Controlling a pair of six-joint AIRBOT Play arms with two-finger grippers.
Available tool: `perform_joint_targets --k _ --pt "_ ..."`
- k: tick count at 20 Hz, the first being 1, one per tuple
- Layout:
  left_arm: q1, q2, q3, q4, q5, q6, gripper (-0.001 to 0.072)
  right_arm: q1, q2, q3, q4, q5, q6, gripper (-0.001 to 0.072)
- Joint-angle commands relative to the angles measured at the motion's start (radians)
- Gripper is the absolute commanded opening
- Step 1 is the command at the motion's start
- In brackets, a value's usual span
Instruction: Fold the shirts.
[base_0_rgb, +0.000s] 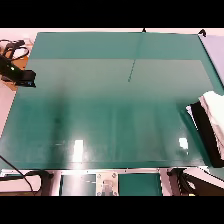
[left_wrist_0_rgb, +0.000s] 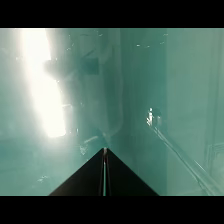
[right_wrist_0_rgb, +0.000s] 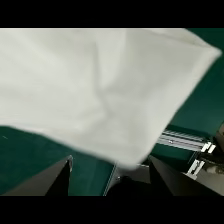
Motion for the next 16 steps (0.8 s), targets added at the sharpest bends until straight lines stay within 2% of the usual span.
perform_joint_targets --k 1,2,3,5,7,8,12,16 --pt "0.000 0.001 0.000 0.000 0.003 0.000 0.0026 -0.001 -0.011 -0.108 -0.061 -0.019 0.016 0.0543" --pt "0.000 0.001 0.000 0.000 0.003 0.000 0.0026 -0.001 -0.017 -0.098 -0.010 -0.035 0.033 0.0543" --pt "0.000 0.001 0.000 0.000 0.003 0.000 0.0026 0.007 -0.019 -0.083 0.084 -0.069 0.033 0.0513" --pt "0.000 0.001 0.000 -0.001 0.000 -0.011 0.0026 0.064 -0.019 -0.046 0.328 -0.169 -0.009 0.0036" --pt "0.000 0.004 0.000 -0.015 -0.016 -0.046 0.0026 0.179 -0.018 -0.014 0.499 -0.268 -0.056 0.0018" --pt "0.000 0.007 -0.004 -0.040 -0.025 -0.057 0.0025 0.258 -0.017 -0.004 0.537 -0.319 -0.083 0.0018" --pt "0.000 0.150 -0.243 -0.178 0.043 -0.063 0.0025 0.623 0.055 -0.106 0.505 -0.437 -0.181 0.0016" --pt "0.000 0.380 -0.603 -0.187 0.113 -0.059 0.0026 0.990 0.243 -0.454 0.475 -0.609 -0.180 0.0016"
